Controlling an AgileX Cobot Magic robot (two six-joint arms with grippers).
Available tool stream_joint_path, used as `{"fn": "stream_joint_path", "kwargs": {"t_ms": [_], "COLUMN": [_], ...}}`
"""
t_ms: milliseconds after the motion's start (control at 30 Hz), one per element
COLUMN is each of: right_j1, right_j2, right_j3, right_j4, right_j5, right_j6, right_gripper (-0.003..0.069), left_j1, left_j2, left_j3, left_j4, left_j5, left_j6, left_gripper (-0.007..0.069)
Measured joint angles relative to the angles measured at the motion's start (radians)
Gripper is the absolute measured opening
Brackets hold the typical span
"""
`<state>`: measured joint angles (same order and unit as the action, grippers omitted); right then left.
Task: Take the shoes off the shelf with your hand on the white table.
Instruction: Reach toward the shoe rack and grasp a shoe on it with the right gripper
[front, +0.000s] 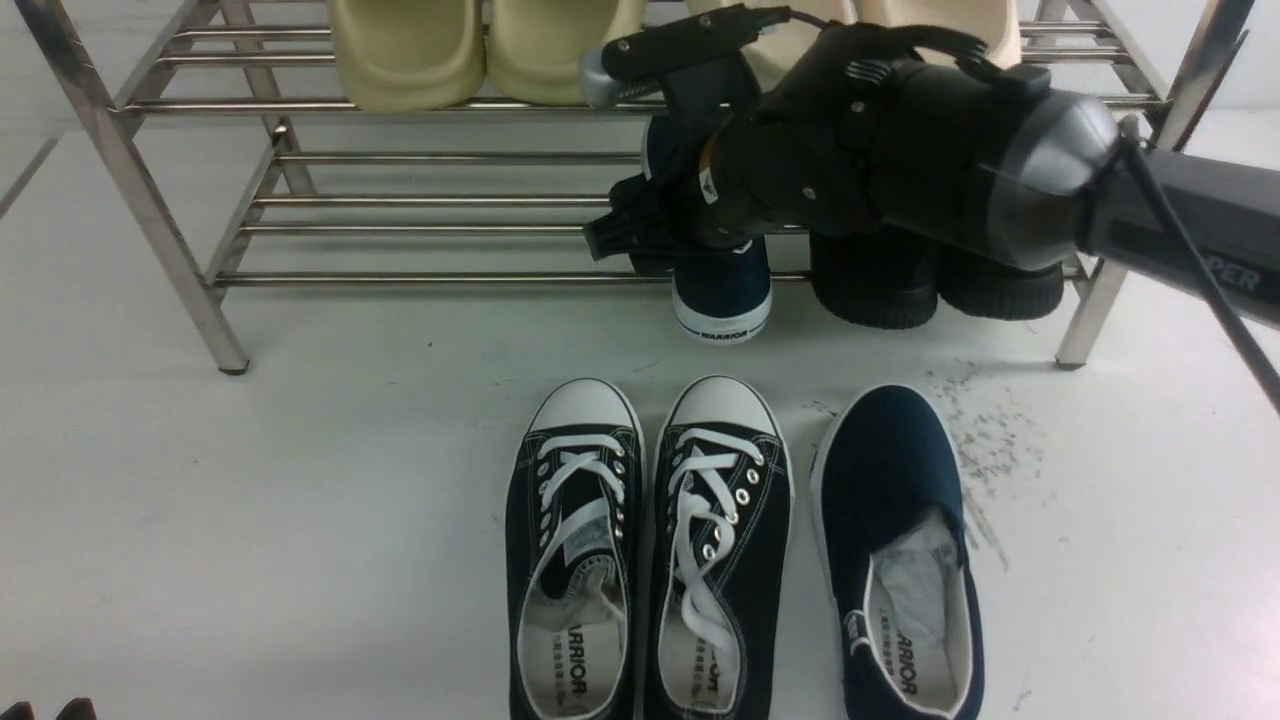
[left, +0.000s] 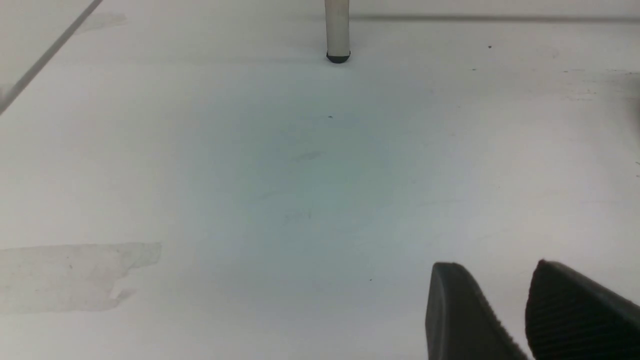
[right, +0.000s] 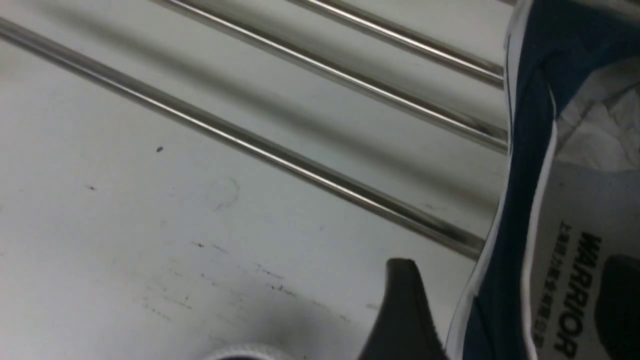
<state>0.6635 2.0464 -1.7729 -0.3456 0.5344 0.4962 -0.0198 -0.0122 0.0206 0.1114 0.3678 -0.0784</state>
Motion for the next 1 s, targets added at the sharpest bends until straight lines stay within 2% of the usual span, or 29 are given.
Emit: {"fn": "stream_joint_path", "kwargs": {"t_ms": [700, 767, 900, 933, 967, 1000], "right_j1": [-0.003, -0.003, -0.004, -0.004, -0.005, -0.005], "right_j2": [0.111, 0.114, 0.117, 0.118, 0.119, 0.119], "right_j3": [-0.010, -0.010, -0.010, -0.010, -0.010, -0.010], "right_j4": [-0.143, -0.148, -0.161, -0.161, -0.158, -0.155], "right_j5": [-0.051, -0.051, -0.032, -0.029, -0.024, -0.024], "right_j6": [0.003, 0.003, 0.003, 0.003, 0.003, 0.003], "right_gripper": [0.0482, 0.0454, 0.0280, 0.0256, 0.0161, 0.0104], "left_j1": [0.000, 0.000, 0.000, 0.000, 0.000, 0.000], "left_j2": [0.000, 0.000, 0.000, 0.000, 0.000, 0.000], "left_j3": [0.000, 0.000, 0.000, 0.000, 0.000, 0.000], "left_j4": [0.008, 0.008, 0.008, 0.008, 0.009, 0.009], "left_j5": [0.000, 0.000, 0.000, 0.000, 0.000, 0.000], "left_j6": [0.000, 0.000, 0.000, 0.000, 0.000, 0.000], "left_gripper": [0.0242, 0.0242, 0.0242, 0.0242, 0.0242, 0.0242]}}
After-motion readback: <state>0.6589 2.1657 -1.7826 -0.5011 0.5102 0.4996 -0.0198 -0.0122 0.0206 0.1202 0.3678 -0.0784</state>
